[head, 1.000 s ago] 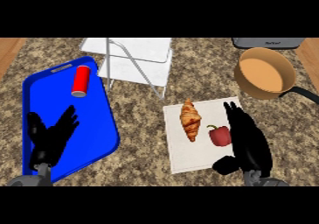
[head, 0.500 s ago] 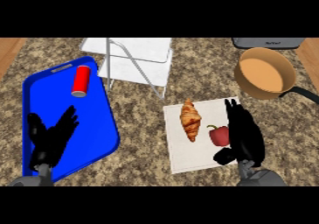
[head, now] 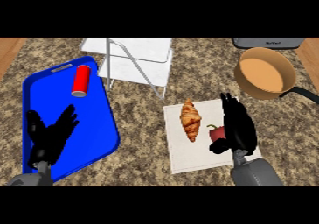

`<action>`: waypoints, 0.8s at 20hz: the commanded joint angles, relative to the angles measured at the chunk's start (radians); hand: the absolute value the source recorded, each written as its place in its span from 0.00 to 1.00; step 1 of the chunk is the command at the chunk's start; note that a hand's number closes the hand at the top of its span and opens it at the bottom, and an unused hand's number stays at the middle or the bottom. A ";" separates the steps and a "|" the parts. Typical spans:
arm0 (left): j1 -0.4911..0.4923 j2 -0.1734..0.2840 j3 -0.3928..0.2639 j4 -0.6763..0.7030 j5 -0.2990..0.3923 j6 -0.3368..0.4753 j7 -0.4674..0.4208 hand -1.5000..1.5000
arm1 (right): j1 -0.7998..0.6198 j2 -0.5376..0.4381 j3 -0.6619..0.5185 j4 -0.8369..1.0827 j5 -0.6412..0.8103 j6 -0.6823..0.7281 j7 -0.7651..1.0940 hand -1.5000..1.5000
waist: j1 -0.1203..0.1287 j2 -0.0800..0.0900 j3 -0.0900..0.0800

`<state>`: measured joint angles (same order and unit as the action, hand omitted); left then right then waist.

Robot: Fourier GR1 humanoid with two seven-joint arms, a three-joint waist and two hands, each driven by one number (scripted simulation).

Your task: Pick the bell pepper from the placemat and place it in the tiered shelf

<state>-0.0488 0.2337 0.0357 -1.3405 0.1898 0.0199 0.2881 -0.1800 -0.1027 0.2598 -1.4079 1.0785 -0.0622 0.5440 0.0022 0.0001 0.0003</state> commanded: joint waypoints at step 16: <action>0.009 -0.050 -0.004 -0.010 -0.054 0.000 0.006 0.50 | -0.047 0.097 0.185 0.183 -0.019 -0.014 -0.073 1.00 | 0.009 0.001 0.000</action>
<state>-0.0377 0.1965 0.0430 -1.3634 0.1507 0.0167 0.3023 -0.2126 -0.0897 0.3177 -1.2765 1.0722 -0.0134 0.3606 0.0027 -0.0078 -0.0064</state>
